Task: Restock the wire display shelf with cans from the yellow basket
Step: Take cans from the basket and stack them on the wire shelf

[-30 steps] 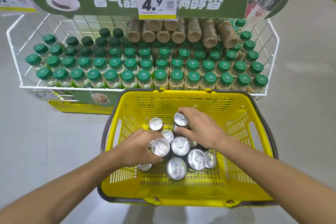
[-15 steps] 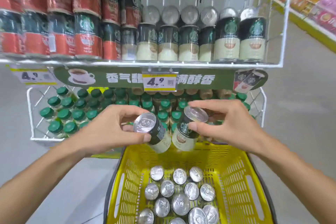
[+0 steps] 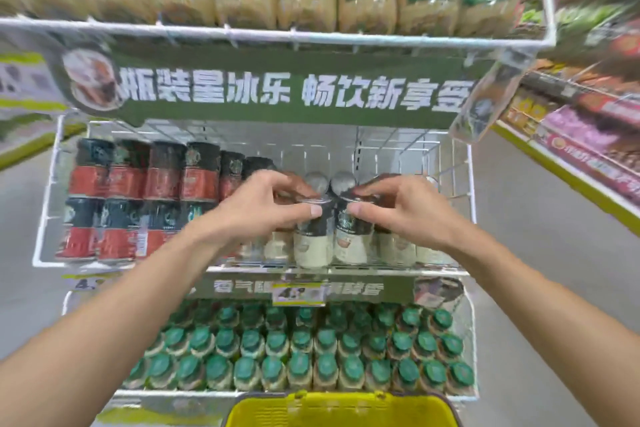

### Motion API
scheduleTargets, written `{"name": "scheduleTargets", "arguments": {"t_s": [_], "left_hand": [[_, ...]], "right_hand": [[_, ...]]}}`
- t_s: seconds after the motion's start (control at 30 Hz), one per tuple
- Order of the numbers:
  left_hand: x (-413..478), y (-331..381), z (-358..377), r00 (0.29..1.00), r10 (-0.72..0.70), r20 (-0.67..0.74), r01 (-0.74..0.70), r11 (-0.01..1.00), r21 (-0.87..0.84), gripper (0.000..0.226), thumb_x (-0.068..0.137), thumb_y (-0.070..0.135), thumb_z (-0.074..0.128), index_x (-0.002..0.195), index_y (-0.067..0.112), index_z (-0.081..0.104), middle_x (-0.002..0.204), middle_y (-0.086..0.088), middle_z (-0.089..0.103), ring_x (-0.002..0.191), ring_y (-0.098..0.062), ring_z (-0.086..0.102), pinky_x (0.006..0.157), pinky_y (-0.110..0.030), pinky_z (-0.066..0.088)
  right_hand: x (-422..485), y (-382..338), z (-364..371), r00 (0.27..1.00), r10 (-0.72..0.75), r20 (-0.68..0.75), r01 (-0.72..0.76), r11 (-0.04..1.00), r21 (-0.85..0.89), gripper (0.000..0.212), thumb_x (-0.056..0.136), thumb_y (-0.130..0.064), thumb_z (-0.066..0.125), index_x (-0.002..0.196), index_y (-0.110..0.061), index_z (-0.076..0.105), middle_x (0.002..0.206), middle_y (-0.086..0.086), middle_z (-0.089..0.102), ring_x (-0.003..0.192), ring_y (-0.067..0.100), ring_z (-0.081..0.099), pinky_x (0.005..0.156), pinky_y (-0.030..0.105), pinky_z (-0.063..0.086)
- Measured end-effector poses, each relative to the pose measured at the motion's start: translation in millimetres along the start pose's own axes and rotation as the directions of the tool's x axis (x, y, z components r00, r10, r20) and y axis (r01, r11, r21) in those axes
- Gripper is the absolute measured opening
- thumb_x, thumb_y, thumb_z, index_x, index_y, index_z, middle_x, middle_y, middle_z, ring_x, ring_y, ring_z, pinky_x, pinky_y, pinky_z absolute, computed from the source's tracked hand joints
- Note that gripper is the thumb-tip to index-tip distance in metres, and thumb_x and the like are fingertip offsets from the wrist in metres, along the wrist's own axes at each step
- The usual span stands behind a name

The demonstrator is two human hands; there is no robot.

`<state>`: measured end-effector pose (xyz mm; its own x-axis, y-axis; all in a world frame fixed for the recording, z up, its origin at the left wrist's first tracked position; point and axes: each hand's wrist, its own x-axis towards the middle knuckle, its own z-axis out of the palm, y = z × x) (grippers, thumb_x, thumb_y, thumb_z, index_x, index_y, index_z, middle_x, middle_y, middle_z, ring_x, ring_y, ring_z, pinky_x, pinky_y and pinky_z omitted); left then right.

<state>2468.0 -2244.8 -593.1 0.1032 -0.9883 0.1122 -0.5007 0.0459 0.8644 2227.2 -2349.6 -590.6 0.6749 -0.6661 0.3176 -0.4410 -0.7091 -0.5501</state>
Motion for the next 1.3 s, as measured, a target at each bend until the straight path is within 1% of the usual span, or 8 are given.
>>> {"name": "scheduleTargets", "arguments": {"t_s": [0.27, 0.4, 0.5, 0.63, 0.77, 0.9, 1.03, 1.3], "left_hand": [[27.6, -37.2, 22.3, 0.973, -0.215, -0.083, 0.209, 0.975, -0.079, 0.028, 0.083, 0.041, 0.084, 0.104, 0.025, 0.075, 0.056, 0.005, 0.072, 0.099, -0.027, 0.077, 0.097, -0.041, 0.059], [35.1, -36.1, 29.6, 0.972, -0.15, -0.183, 0.172, 0.979, 0.111, 0.029, 0.077, 0.051, 0.085, 0.096, 0.03, 0.08, 0.088, 0.014, 0.078, 0.089, -0.004, 0.071, 0.069, -0.02, 0.05], [38.2, -32.0, 30.8, 0.98, -0.109, -0.167, 0.139, 0.974, 0.18, 0.031, 0.078, 0.049, 0.085, 0.101, 0.029, 0.081, 0.092, 0.014, 0.079, 0.088, -0.003, 0.072, 0.073, -0.026, 0.056], [40.0, -30.7, 24.9, 0.988, -0.084, -0.127, 0.105, 0.979, 0.175, 0.025, 0.081, 0.033, 0.086, 0.104, 0.025, 0.082, 0.086, 0.01, 0.079, 0.047, 0.01, 0.059, 0.042, -0.007, 0.041], [41.3, -30.7, 38.8, 0.975, -0.118, -0.188, 0.147, 0.978, 0.146, 0.023, 0.08, 0.034, 0.088, 0.101, 0.027, 0.082, 0.087, 0.011, 0.08, 0.077, -0.007, 0.075, 0.07, -0.02, 0.06], [40.7, -30.8, 52.7, 0.958, -0.087, -0.272, 0.138, 0.975, 0.175, 0.018, 0.081, 0.032, 0.087, 0.098, 0.029, 0.083, 0.086, 0.019, 0.076, 0.073, 0.008, 0.069, 0.055, 0.0, 0.042], [35.3, -26.4, 54.3, 0.949, -0.073, -0.307, 0.134, 0.975, 0.18, 0.022, 0.082, 0.03, 0.086, 0.103, 0.024, 0.083, 0.091, 0.011, 0.078, 0.079, 0.004, 0.069, 0.063, -0.008, 0.044], [19.3, -10.0, 53.9, 0.956, 0.028, -0.292, 0.067, 0.949, 0.309, 0.03, 0.089, 0.03, 0.079, 0.116, 0.015, 0.08, 0.105, 0.003, 0.08, 0.092, -0.007, 0.07, 0.075, -0.012, 0.05]], "right_hand": [[29.7, 24.0, 18.9, 0.974, -0.007, 0.226, 0.073, 0.957, -0.282, 0.038, 0.1, -0.054, 0.054, 0.114, -0.024, 0.074, 0.095, 0.001, 0.076, 0.082, 0.019, 0.068, 0.078, 0.041, 0.057], [33.8, 27.3, 14.4, 0.965, -0.081, 0.248, 0.156, 0.941, -0.301, 0.03, 0.102, -0.041, 0.059, 0.117, -0.023, 0.077, 0.105, 0.001, 0.077, 0.092, 0.022, 0.067, 0.081, 0.035, 0.053], [35.6, 34.4, 9.9, 0.961, -0.129, 0.244, 0.203, 0.929, -0.309, 0.024, 0.1, -0.033, 0.065, 0.114, -0.019, 0.079, 0.106, 0.002, 0.077, 0.095, 0.022, 0.066, 0.077, 0.03, 0.047], [39.2, 42.6, 1.6, 0.956, -0.157, 0.248, 0.22, 0.942, -0.254, 0.02, 0.095, -0.025, 0.073, 0.112, -0.019, 0.081, 0.102, 0.0, 0.079, 0.089, 0.019, 0.068, 0.08, 0.029, 0.053], [39.9, 49.8, -2.3, 0.954, -0.189, 0.232, 0.241, 0.946, -0.217, 0.021, 0.093, -0.024, 0.076, 0.113, -0.024, 0.08, 0.1, -0.004, 0.08, 0.085, 0.014, 0.07, 0.078, 0.03, 0.057], [36.1, 55.5, 1.0, 0.953, -0.234, 0.193, 0.274, 0.937, -0.215, 0.023, 0.093, -0.025, 0.076, 0.116, -0.028, 0.079, 0.099, -0.006, 0.081, 0.08, 0.011, 0.07, 0.073, 0.022, 0.054], [32.4, 56.4, 4.7, 0.954, -0.245, 0.17, 0.282, 0.929, -0.24, 0.024, 0.095, -0.028, 0.073, 0.118, -0.03, 0.078, 0.103, -0.007, 0.08, 0.084, 0.011, 0.069, 0.074, 0.014, 0.047], [17.9, 39.8, 8.2, 0.977, -0.181, 0.112, 0.21, 0.906, -0.367, 0.026, 0.099, -0.032, 0.067, 0.122, -0.022, 0.074, 0.118, -0.001, 0.075, 0.102, 0.022, 0.068, 0.085, 0.033, 0.054]]}}
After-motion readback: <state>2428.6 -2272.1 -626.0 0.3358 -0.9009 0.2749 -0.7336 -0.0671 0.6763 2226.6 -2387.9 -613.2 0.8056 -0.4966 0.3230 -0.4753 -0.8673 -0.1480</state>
